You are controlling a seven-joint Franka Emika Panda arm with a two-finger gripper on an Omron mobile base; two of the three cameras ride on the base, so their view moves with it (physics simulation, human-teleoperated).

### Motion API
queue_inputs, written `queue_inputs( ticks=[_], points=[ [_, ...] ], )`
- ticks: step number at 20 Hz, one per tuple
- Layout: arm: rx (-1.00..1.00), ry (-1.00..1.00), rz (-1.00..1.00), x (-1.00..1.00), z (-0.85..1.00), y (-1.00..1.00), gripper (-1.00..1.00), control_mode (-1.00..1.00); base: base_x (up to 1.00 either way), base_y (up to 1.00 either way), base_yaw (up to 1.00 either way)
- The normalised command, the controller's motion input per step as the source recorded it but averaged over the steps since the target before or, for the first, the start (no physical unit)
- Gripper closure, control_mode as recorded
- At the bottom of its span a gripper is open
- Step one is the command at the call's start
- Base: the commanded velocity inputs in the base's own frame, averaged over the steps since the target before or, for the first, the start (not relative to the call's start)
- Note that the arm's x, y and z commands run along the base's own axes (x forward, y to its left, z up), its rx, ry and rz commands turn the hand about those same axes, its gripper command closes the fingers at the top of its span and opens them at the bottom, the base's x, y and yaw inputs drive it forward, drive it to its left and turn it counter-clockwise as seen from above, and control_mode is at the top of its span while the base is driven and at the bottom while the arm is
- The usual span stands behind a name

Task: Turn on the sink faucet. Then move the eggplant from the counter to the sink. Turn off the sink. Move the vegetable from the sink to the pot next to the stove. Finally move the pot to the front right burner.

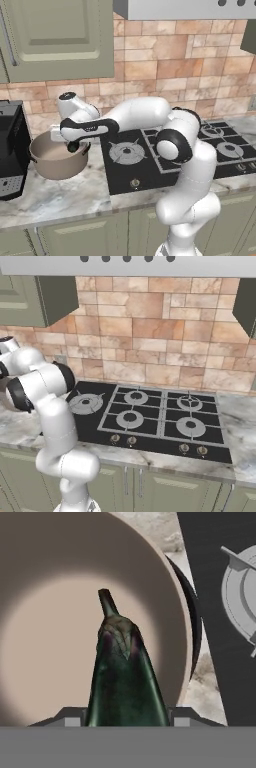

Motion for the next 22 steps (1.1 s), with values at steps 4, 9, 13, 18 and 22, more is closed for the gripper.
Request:
queue_inputs(
  ticks=[4,9,13,18,22],
  points=[
    [0.0,0.0,-0.02,0.11,-0.26,0.01,1.0,-1.0,0.0,0.0,0.0],
    [0.0,0.0,-0.01,0.14,-0.2,0.04,1.0,-1.0,0.0,0.0,0.0],
    [0.0,0.0,0.0,0.1,-0.19,0.13,1.0,-1.0,0.0,0.0,0.0],
    [0.0,0.0,0.0,0.01,-0.21,0.09,1.0,-1.0,0.0,0.0,0.0],
    [0.0,0.0,0.0,0.0,-0.18,0.07,1.0,-1.0,0.0,0.0,0.0]
  ],
)
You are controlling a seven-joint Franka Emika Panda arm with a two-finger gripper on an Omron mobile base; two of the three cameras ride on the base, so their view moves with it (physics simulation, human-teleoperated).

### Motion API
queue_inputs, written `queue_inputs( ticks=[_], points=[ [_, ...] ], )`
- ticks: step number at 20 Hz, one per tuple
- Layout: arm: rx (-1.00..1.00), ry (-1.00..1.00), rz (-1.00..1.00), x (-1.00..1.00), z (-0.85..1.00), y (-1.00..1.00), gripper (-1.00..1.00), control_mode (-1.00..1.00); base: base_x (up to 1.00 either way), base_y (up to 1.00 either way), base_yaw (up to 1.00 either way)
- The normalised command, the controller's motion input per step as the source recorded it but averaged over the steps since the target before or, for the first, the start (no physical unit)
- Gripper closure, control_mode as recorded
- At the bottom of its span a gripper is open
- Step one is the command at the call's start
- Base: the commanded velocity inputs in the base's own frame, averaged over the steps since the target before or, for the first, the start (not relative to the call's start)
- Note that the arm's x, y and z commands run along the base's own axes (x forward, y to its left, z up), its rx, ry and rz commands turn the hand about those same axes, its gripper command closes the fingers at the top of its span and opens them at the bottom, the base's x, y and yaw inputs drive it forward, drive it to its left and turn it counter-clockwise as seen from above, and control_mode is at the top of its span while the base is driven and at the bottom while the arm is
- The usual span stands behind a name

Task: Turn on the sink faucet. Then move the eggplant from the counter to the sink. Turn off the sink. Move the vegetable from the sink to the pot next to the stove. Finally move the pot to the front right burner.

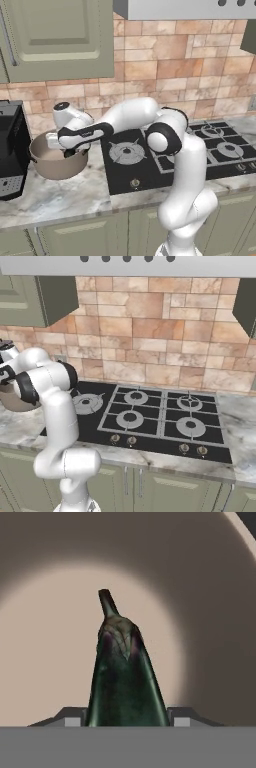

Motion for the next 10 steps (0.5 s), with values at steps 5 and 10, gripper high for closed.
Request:
queue_inputs(
  ticks=[5,10],
  points=[
    [0.0,0.0,-0.01,0.0,-0.06,0.02,-1.0,-1.0,0.0,0.0,0.0],
    [0.0,0.0,-0.03,0.0,0.05,0.0,-1.0,-1.0,0.0,0.0,0.0]
  ],
)
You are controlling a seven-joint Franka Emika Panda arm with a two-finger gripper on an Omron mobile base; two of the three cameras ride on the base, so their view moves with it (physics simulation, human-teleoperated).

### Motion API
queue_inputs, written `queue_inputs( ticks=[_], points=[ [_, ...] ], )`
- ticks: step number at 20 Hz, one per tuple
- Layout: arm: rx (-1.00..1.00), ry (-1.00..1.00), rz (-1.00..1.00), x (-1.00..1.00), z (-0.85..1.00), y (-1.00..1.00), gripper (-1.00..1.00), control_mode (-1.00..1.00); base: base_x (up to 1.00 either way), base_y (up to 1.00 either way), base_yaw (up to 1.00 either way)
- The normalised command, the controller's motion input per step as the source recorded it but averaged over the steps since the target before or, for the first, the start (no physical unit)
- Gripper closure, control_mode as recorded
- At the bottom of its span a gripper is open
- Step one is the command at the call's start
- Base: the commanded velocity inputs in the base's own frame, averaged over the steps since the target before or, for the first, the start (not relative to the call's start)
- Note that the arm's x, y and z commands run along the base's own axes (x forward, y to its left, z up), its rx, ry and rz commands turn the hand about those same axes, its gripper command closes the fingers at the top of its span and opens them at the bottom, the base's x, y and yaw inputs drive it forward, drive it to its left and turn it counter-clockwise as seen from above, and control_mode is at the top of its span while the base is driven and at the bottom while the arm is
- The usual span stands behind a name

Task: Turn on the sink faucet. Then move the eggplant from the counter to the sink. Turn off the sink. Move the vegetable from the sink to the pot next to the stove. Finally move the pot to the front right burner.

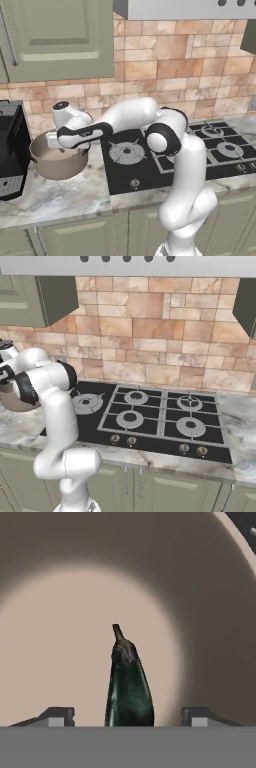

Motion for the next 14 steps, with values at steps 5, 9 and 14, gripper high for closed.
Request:
queue_inputs(
  ticks=[5,9,14],
  points=[
    [0.0,0.0,-0.07,-0.01,0.25,0.0,-1.0,-1.0,0.0,0.0,0.0],
    [0.0,0.0,-0.11,-0.07,0.41,0.0,-1.0,-1.0,0.0,0.0,0.0],
    [0.01,-0.02,-0.11,-0.31,0.2,-0.11,-1.0,-1.0,0.0,0.0,0.0]
  ],
)
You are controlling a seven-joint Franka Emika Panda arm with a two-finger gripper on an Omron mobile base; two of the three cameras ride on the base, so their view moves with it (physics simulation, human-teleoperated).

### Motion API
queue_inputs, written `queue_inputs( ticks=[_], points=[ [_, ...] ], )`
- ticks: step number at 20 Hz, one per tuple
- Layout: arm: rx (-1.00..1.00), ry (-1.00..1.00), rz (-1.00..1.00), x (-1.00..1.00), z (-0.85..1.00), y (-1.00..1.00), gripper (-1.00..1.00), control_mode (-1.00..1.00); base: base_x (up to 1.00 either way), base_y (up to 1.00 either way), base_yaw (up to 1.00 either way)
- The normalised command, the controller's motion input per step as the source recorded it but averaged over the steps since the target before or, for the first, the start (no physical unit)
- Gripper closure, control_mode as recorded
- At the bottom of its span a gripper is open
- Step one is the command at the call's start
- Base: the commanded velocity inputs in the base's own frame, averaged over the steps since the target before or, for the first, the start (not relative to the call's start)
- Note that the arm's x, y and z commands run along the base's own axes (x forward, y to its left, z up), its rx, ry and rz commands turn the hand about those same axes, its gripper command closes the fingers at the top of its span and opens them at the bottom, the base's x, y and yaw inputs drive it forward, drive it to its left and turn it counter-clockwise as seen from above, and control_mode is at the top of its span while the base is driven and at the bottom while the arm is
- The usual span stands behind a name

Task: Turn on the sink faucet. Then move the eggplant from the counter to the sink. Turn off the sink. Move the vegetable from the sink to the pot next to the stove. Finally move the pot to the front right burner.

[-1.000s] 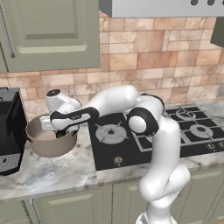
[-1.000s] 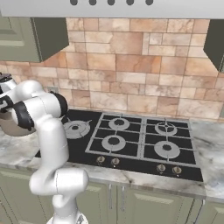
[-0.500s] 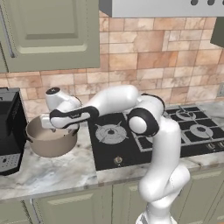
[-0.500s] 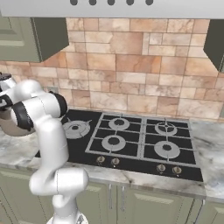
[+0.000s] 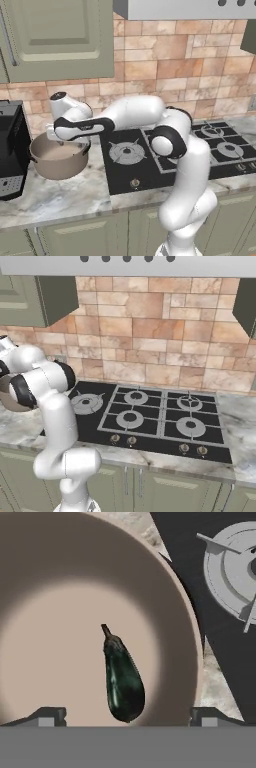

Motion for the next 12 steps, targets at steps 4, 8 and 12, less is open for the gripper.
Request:
queue_inputs(
  ticks=[4,8,12],
  points=[
    [0.03,-0.09,-0.13,-0.59,0.0,-0.24,-1.0,-1.0,0.0,0.0,0.0],
    [0.04,-0.06,-0.12,-0.5,0.0,-0.37,-1.0,-1.0,0.0,0.0,0.0],
    [0.03,0.0,-0.11,-0.09,-0.04,-0.39,-1.0,-1.0,0.0,0.0,0.0]
  ],
)
